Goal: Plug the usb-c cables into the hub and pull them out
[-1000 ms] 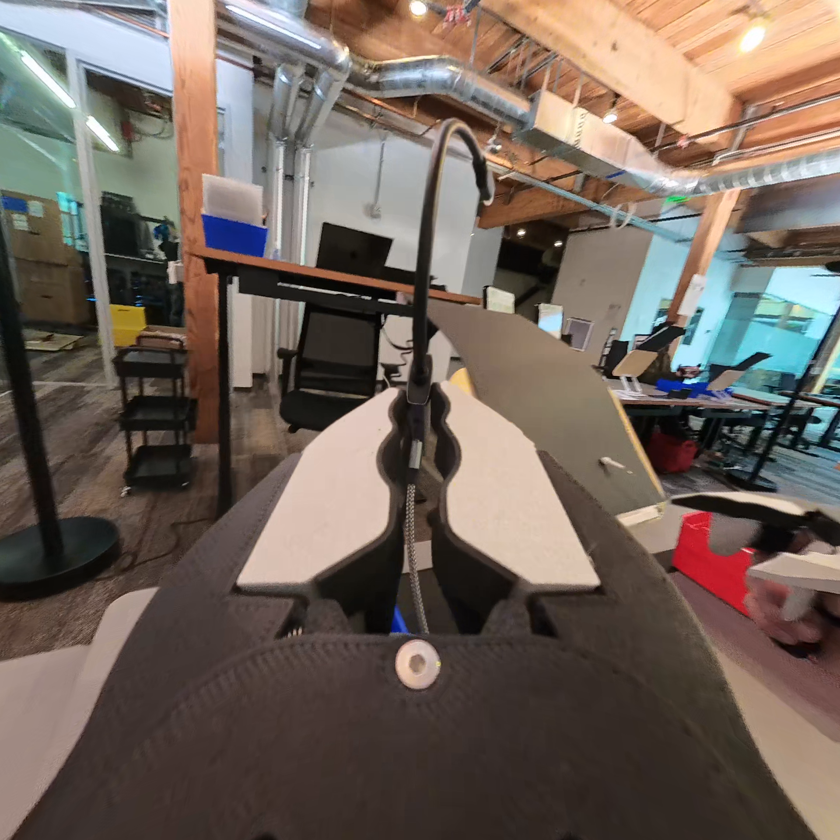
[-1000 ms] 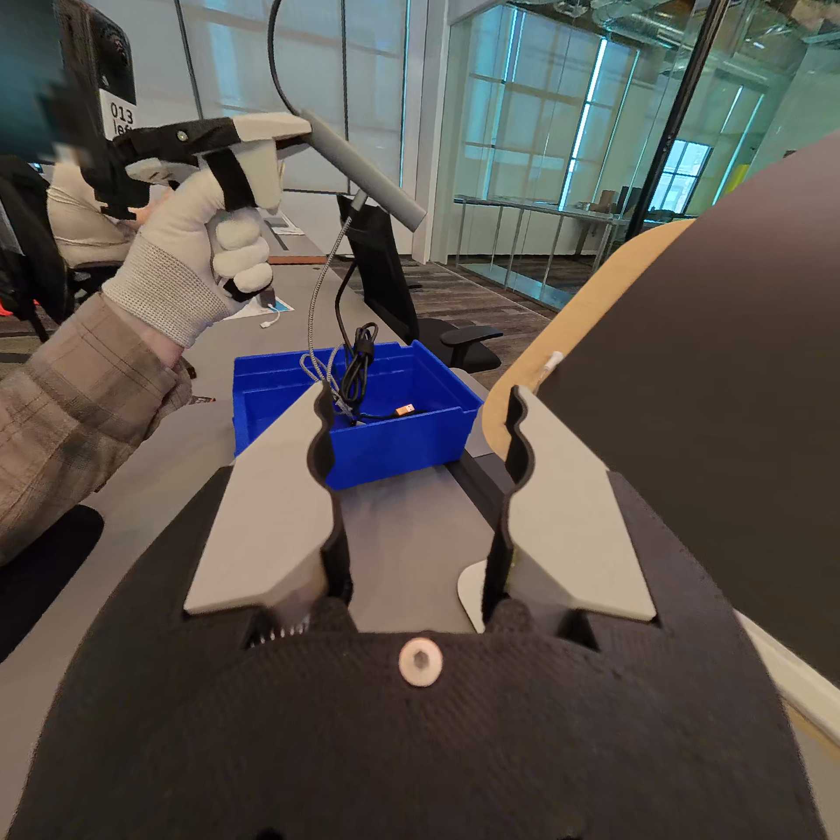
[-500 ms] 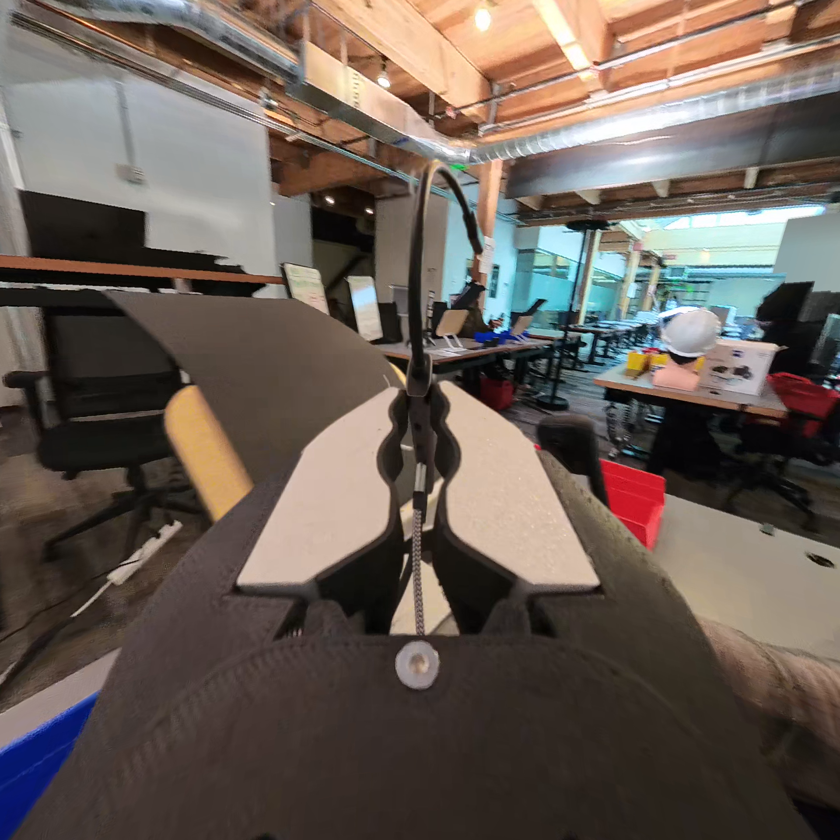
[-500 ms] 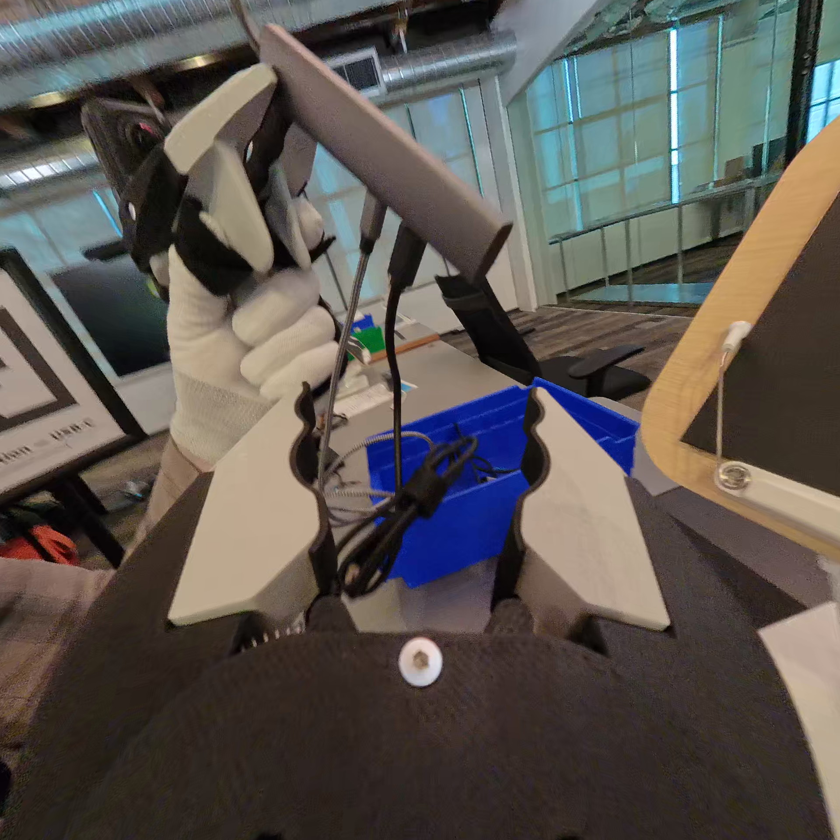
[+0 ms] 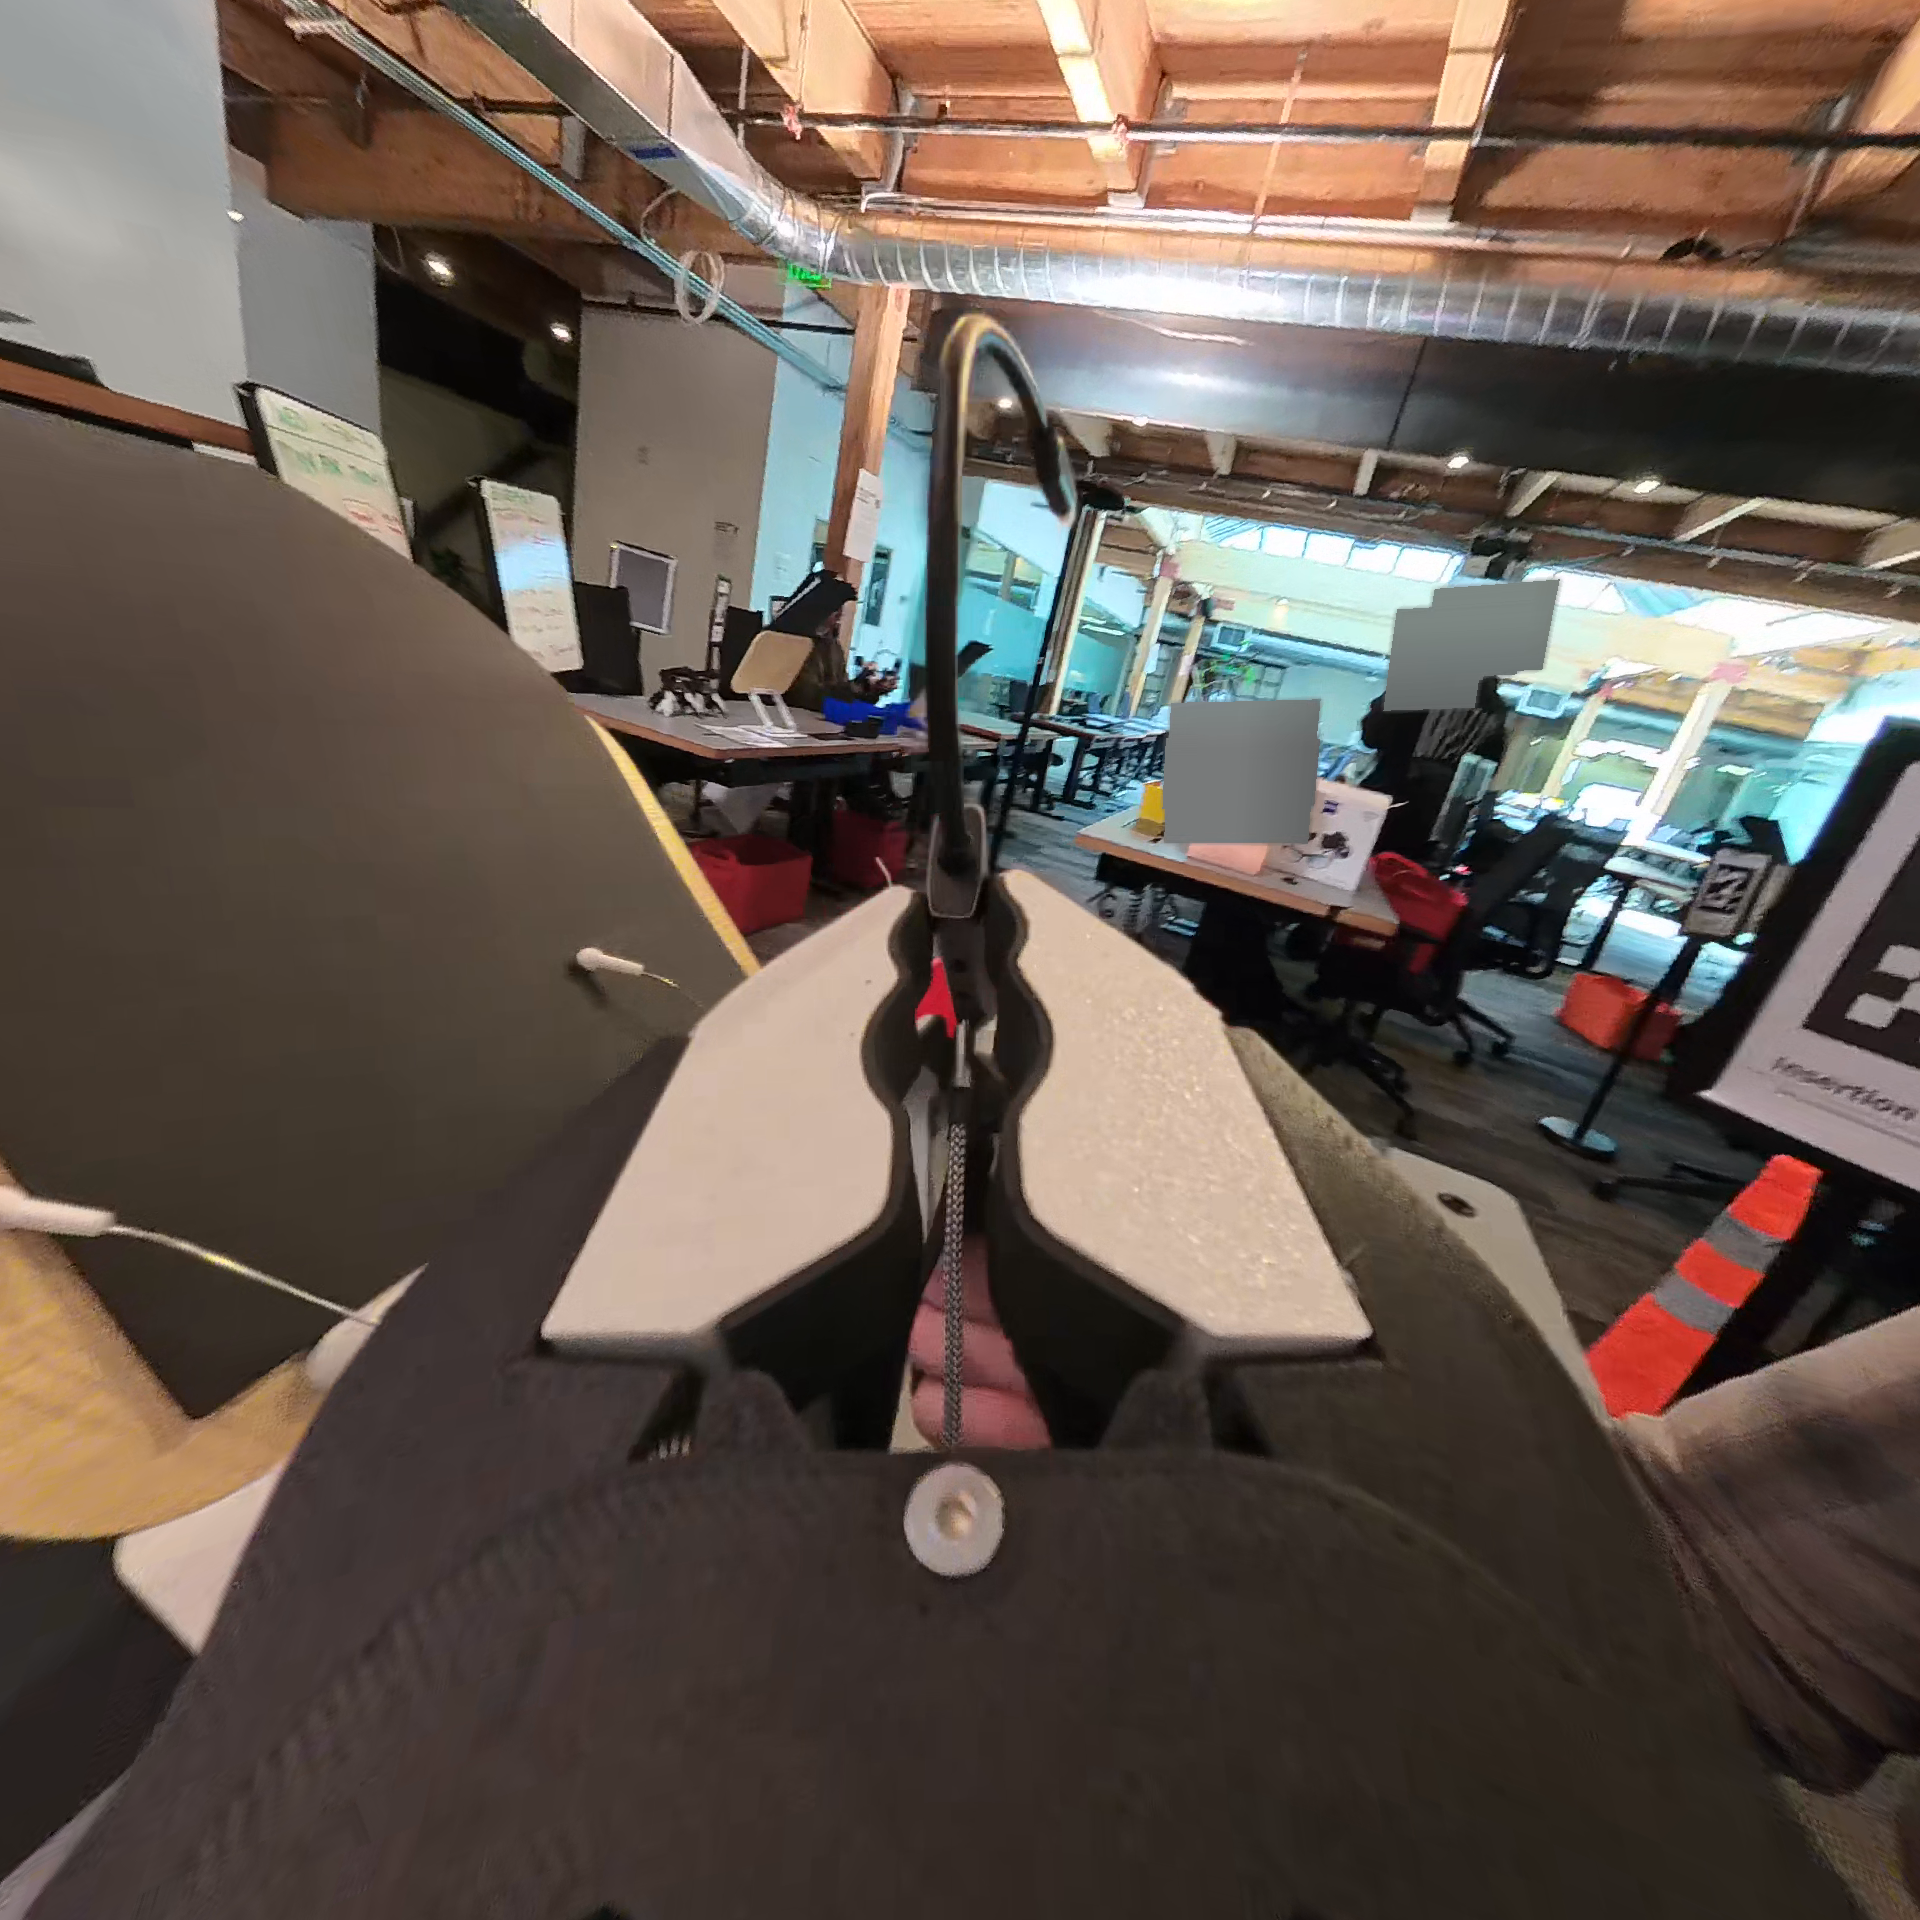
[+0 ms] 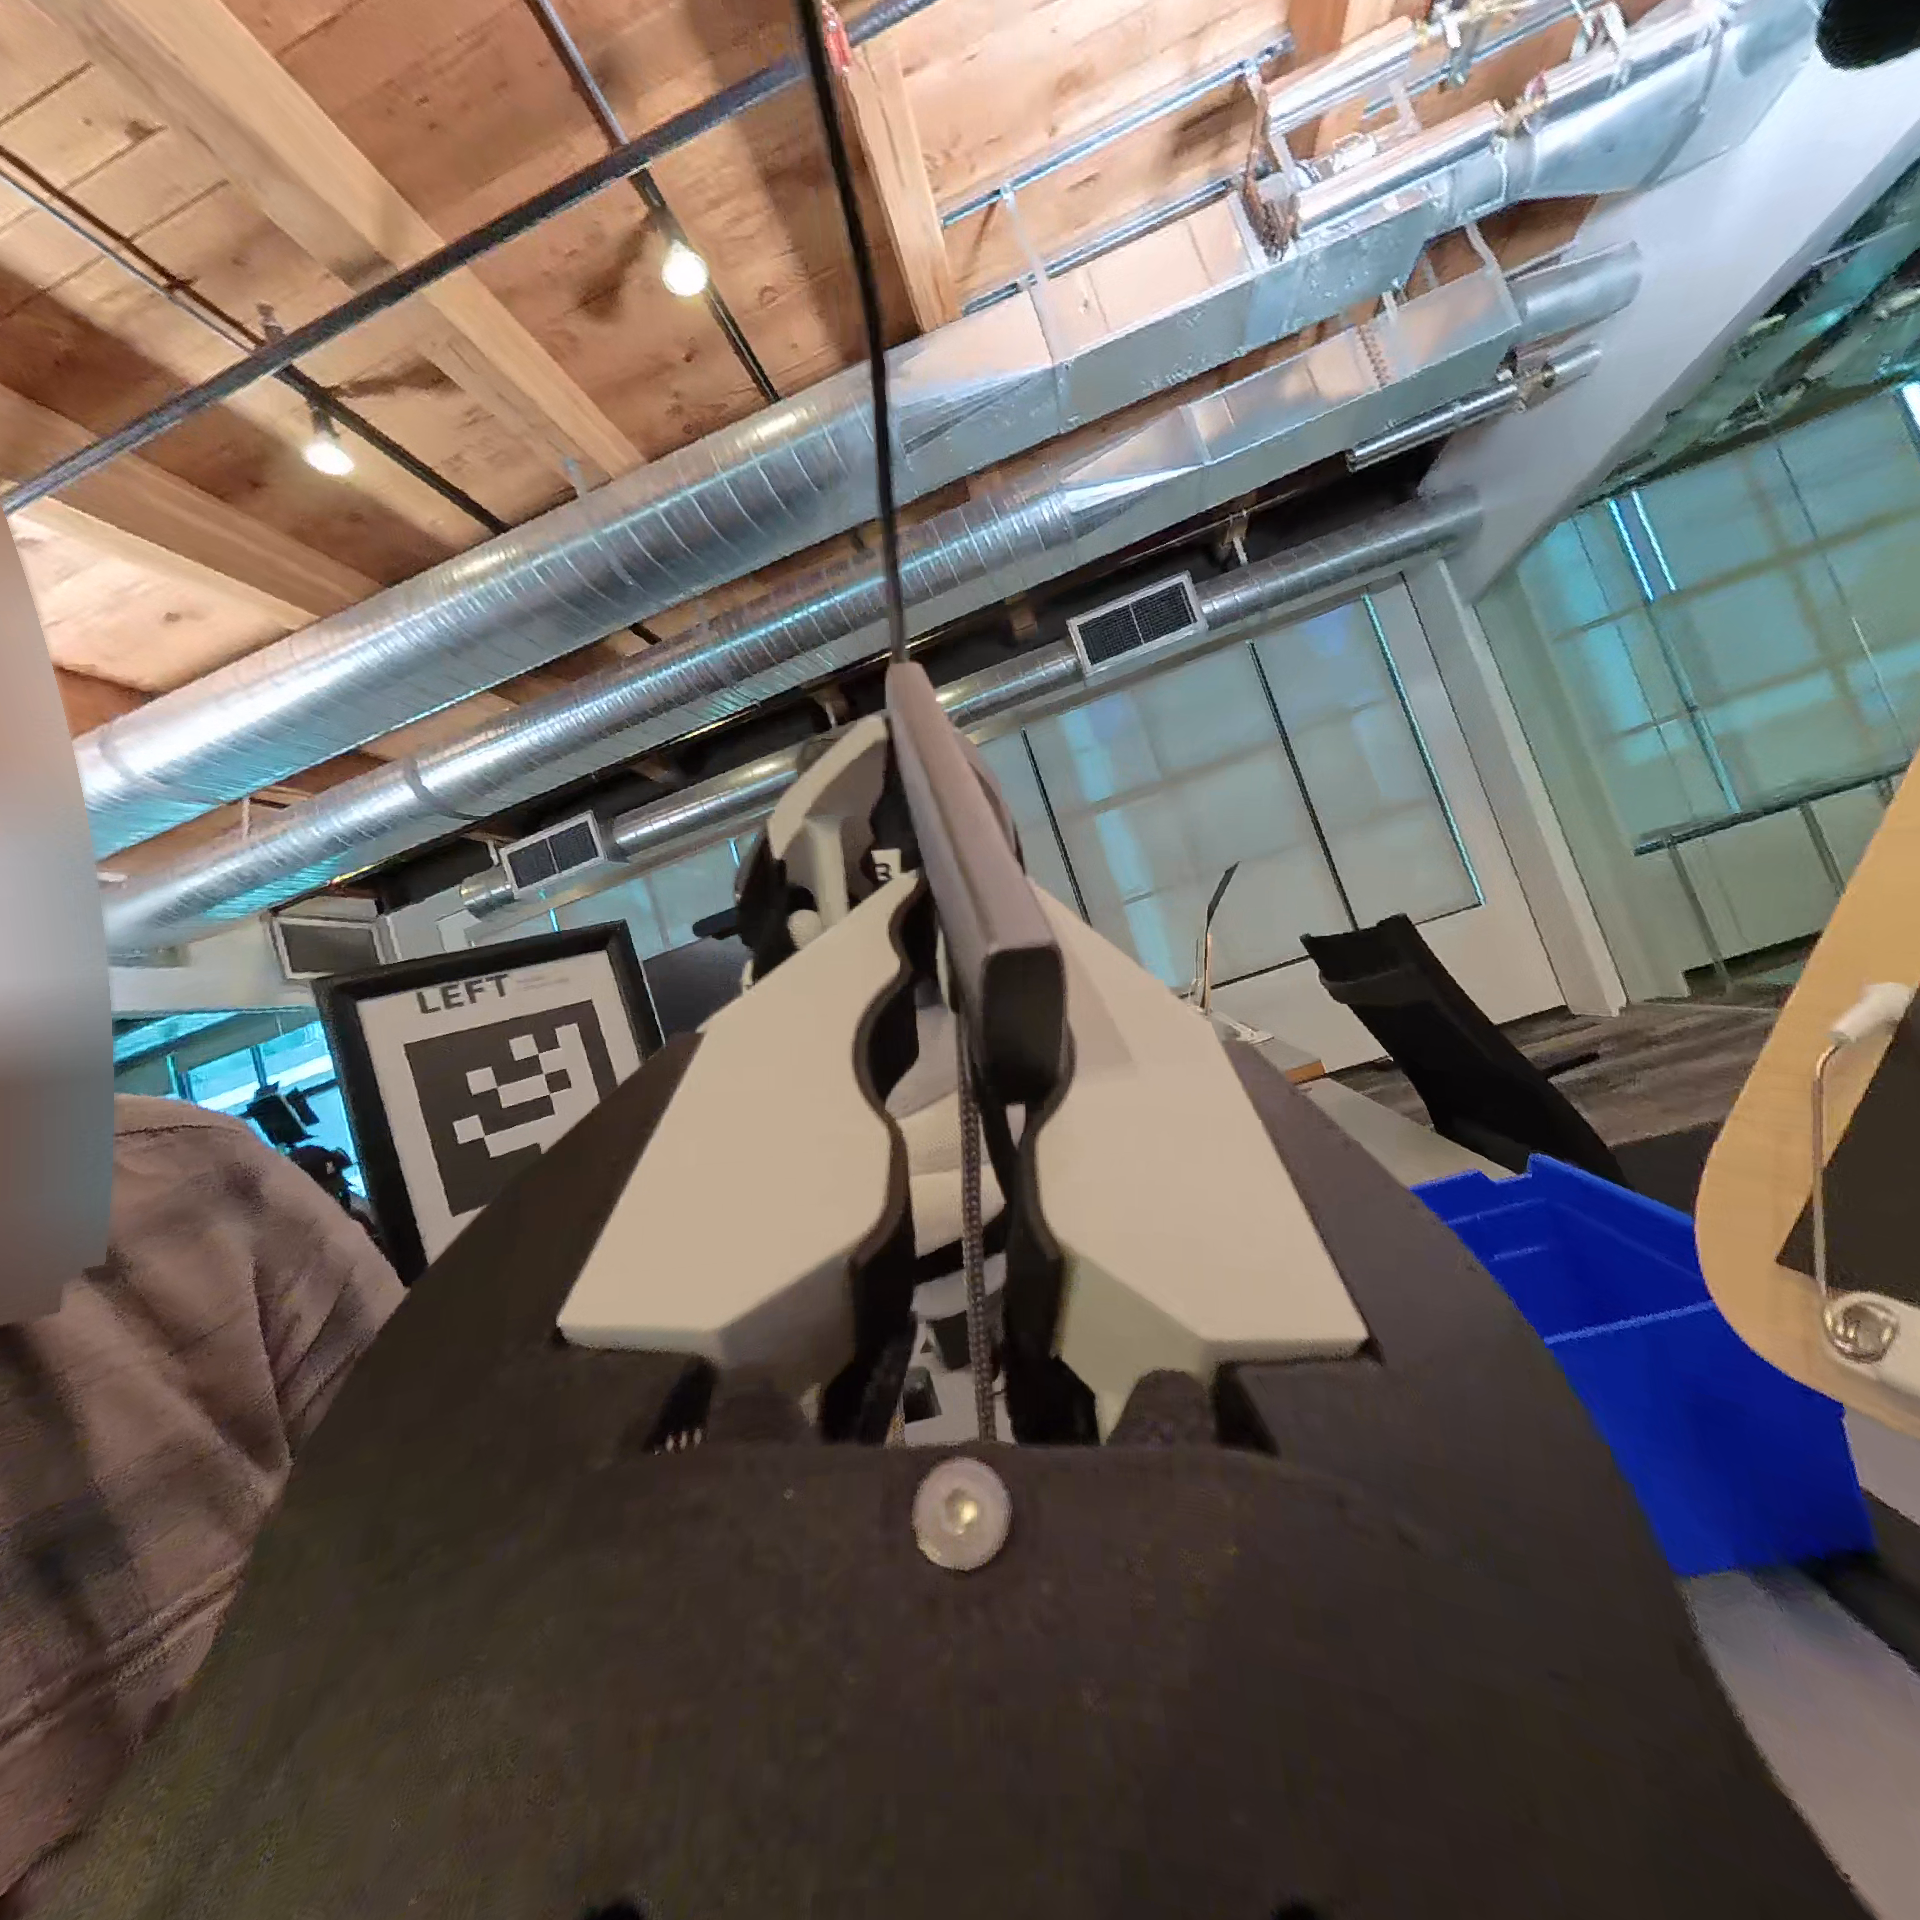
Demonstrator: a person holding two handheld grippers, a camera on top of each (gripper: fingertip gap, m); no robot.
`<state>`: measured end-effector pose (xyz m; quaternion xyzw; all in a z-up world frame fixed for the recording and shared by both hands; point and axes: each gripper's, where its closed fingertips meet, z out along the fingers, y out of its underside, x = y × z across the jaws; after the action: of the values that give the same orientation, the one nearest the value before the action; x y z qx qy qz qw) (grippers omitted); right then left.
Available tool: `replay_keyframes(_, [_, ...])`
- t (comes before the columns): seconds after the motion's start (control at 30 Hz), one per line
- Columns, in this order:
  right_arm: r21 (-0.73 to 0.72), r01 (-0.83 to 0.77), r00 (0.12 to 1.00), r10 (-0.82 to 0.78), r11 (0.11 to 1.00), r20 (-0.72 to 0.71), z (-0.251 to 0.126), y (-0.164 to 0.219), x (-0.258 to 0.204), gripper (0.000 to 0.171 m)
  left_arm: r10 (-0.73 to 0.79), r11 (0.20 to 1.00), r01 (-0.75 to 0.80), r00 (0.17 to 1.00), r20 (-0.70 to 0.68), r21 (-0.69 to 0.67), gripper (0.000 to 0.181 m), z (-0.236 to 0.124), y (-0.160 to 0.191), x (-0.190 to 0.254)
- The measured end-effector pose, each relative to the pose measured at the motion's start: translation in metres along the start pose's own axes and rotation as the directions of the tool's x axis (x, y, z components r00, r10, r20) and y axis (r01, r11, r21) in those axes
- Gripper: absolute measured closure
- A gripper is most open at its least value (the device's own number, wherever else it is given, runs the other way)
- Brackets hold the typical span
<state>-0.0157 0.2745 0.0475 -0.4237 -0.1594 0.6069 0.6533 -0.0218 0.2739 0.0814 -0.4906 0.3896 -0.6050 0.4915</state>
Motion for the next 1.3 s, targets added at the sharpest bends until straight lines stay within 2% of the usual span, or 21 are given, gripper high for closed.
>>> replay_keyframes(0.1, [-0.049, 0.021, 1.000, -0.020, 0.999, 0.017, -0.003, -0.001, -0.005, 0.168, -0.054, 0.998, 0.055, 0.997, -0.062, 0.010, 0.172, 0.001, 0.002, 0.000])
replay_keyframes(0.17, [-0.097, 0.027, 1.000, -0.028, 0.995, -0.011, -0.005, -0.001, -0.002, 0.168, -0.040, 0.999, 0.039, 0.998, -0.051, -0.014, 0.172, 0.001, 0.006, -0.004])
replay_keyframes(0.27, [-0.155, 0.008, 1.000, -0.009, 0.988, -0.005, -0.011, -0.004, -0.003, 0.168, 0.073, 0.996, -0.075, 0.996, -0.047, -0.039, 0.171, -0.001, 0.007, -0.002])
replay_keyframes(0.37, [-0.197, -0.033, 0.999, 0.029, 0.980, -0.021, -0.022, -0.009, -0.001, 0.168, 0.275, 0.960, -0.275, 0.961, -0.015, -0.041, 0.163, -0.010, 0.001, 0.002])
replay_keyframes(0.43, [-0.211, -0.080, 0.996, 0.071, 0.974, -0.047, -0.031, -0.014, 0.005, 0.168, 0.477, 0.878, -0.468, 0.874, 0.090, -0.100, 0.156, -0.017, -0.001, -0.005])
replay_keyframes(0.47, [-0.228, -0.102, 0.995, 0.097, 0.968, -0.034, -0.035, -0.014, 0.003, 0.168, 0.594, 0.804, -0.581, 0.793, 0.136, -0.127, 0.155, -0.021, -0.002, -0.005])
replay_keyframes(0.53, [-0.263, -0.136, 0.991, 0.126, 0.955, -0.053, -0.044, -0.013, 0.006, 0.169, 0.789, 0.613, -0.761, 0.577, 0.209, -0.213, 0.150, -0.025, -0.004, -0.004])
replay_keyframes(0.63, [-0.340, -0.193, 0.981, 0.181, 0.920, -0.066, -0.054, -0.004, 0.006, 0.168, 0.940, 0.339, -0.856, 0.295, 0.171, -0.390, 0.134, -0.015, 0.015, -0.005])
replay_keyframes(0.7, [-0.387, -0.214, 0.977, 0.195, 0.897, -0.089, -0.058, 0.005, 0.009, 0.167, 0.978, 0.209, -0.870, 0.181, 0.104, -0.446, 0.125, -0.001, 0.035, -0.002])
replay_keyframes(0.73, [-0.399, -0.226, 0.974, 0.198, 0.889, -0.110, -0.059, 0.010, 0.012, 0.168, 0.986, 0.170, -0.873, 0.151, 0.078, -0.457, 0.123, 0.008, 0.044, 0.000])
replay_keyframes(0.83, [-0.443, -0.259, 0.965, 0.213, 0.858, -0.153, -0.060, 0.024, 0.019, 0.167, 0.997, 0.077, -0.835, 0.070, 0.034, -0.545, 0.122, 0.025, 0.068, -0.013])
replay_keyframes(0.87, [-0.440, -0.272, 0.960, 0.210, 0.856, -0.184, -0.062, 0.026, 0.025, 0.167, 0.998, 0.055, -0.819, 0.054, 0.018, -0.572, 0.127, 0.026, 0.075, -0.019])
replay_keyframes(0.93, [-0.436, -0.296, 0.952, 0.225, 0.850, -0.208, -0.067, 0.028, 0.031, 0.168, 0.998, 0.049, -0.804, 0.063, -0.003, -0.592, 0.131, 0.028, 0.083, -0.028])
replay_keyframes(1.0, [-0.435, -0.307, 0.950, 0.248, 0.846, -0.187, -0.069, 0.028, 0.029, 0.168, 0.998, 0.009, -0.763, 0.049, -0.044, -0.646, 0.132, 0.024, 0.091, -0.042])
replay_keyframes(1.1, [-0.458, -0.307, 0.951, 0.257, 0.834, -0.169, -0.067, 0.032, 0.024, 0.168, 0.999, 0.019, -0.748, 0.040, -0.017, -0.663, 0.136, 0.022, 0.088, -0.053])
replay_keyframes(1.17, [-0.450, -0.325, 0.946, 0.278, 0.832, -0.168, -0.065, 0.033, 0.024, 0.168, 0.999, -0.019, -0.748, -0.034, 0.009, -0.664, 0.144, 0.023, 0.083, -0.054])
replay_keyframes(1.3, [-0.412, -0.366, 0.930, 0.316, 0.835, -0.186, -0.062, 0.036, 0.031, 0.168, 0.991, -0.078, -0.742, -0.131, 0.029, -0.666, 0.152, 0.025, 0.085, -0.062])
